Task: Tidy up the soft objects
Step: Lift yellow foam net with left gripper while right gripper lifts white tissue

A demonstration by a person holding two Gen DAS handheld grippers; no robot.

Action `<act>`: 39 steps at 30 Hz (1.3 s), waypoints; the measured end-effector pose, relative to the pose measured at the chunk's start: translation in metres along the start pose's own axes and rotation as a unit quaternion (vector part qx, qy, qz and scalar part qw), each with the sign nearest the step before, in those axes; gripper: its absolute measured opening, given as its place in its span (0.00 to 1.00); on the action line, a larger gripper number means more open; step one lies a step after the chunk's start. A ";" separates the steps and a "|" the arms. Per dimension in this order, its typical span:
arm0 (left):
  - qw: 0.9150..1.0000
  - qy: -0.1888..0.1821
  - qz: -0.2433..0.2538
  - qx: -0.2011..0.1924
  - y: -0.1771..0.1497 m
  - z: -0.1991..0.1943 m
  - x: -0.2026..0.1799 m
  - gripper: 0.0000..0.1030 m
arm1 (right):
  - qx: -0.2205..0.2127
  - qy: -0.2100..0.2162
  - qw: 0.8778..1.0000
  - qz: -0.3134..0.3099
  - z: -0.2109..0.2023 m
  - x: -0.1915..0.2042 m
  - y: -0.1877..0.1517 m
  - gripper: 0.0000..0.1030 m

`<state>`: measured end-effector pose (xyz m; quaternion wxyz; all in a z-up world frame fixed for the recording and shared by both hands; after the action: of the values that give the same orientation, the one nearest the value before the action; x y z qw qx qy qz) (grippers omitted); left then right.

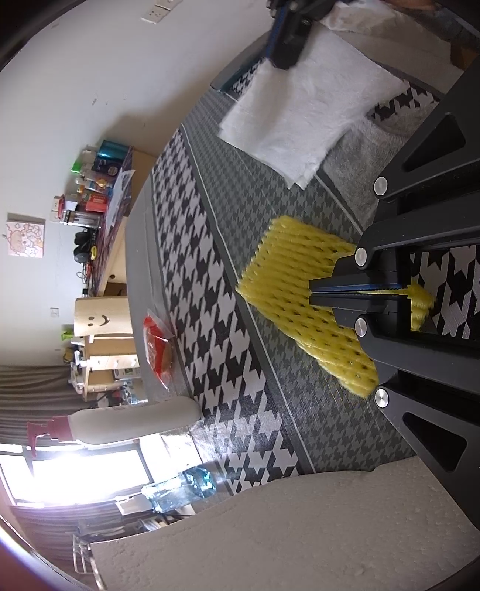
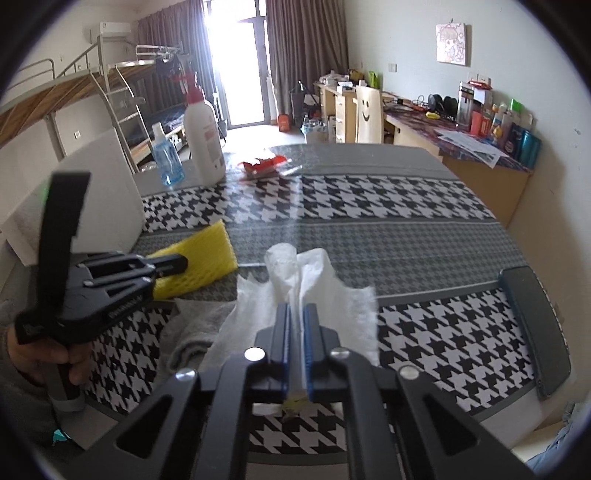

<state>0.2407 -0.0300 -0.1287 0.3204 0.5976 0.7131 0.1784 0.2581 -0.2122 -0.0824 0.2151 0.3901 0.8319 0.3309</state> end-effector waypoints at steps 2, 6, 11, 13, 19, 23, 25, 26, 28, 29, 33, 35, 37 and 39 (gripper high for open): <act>1.000 -0.002 0.000 -0.008 0.002 -0.006 -0.001 0.00 | -0.017 0.004 1.000 0.010 -0.009 -0.003 0.004 0.08; 1.000 -0.007 0.002 -0.024 0.006 -0.021 -0.003 0.00 | -0.044 0.020 0.998 0.028 -0.024 -0.006 0.013 0.08; 0.999 -0.012 0.009 -0.045 0.009 -0.041 -0.006 0.00 | -0.064 0.023 0.997 0.035 -0.035 -0.007 0.020 0.08; 0.998 -0.016 0.011 -0.052 0.008 -0.049 -0.008 0.00 | -0.070 0.023 0.997 0.036 -0.039 -0.006 0.022 0.08; 0.997 -0.022 0.016 -0.073 0.008 -0.072 -0.009 0.00 | -0.082 0.025 0.996 0.033 -0.046 -0.002 0.026 0.08; 0.996 -0.029 0.020 -0.084 0.009 -0.085 -0.011 0.00 | -0.088 0.026 0.995 0.029 -0.048 0.001 0.028 0.08; 0.995 -0.028 0.024 -0.089 0.009 -0.088 -0.011 0.00 | -0.090 0.027 0.995 0.029 -0.049 0.002 0.029 0.08; 0.996 -0.026 0.026 -0.087 0.008 -0.086 -0.011 0.00 | -0.093 0.028 0.995 0.027 -0.050 0.004 0.030 0.08; 0.996 -0.026 0.023 -0.078 0.005 -0.085 -0.009 0.00 | -0.096 0.026 0.995 0.023 -0.052 0.006 0.030 0.08; 0.997 -0.027 0.024 -0.066 0.002 -0.081 -0.007 0.00 | -0.095 0.027 0.995 0.023 -0.052 0.006 0.029 0.08; 0.998 -0.028 0.025 -0.049 -0.006 -0.074 -0.005 0.01 | -0.092 0.028 0.995 0.025 -0.050 0.007 0.026 0.08; 0.999 -0.026 0.027 -0.040 -0.011 -0.071 -0.003 0.05 | -0.090 0.030 0.995 0.027 -0.048 0.008 0.025 0.08; 0.999 -0.023 0.030 -0.030 -0.016 -0.065 -0.003 0.09 | -0.085 0.029 0.996 0.027 -0.046 0.009 0.024 0.08; 0.999 -0.025 0.035 -0.023 -0.021 -0.063 -0.003 0.23 | -0.083 0.032 0.996 0.028 -0.045 0.009 0.023 0.08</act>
<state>0.1826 -0.0296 -0.0953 0.3453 0.6190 0.6791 0.1908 0.2372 -0.2114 -0.0357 0.2110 0.3835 0.7965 0.4172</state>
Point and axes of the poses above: each gripper's, at about its wrist camera, not at the fingertips, and z roughly the way its jaws point, x to its left, y to its top, the point moved 4 cm from there along z, roughly the way its jaws point, and after that the axes turned 15 degrees about -z, right-handed, at the moved point
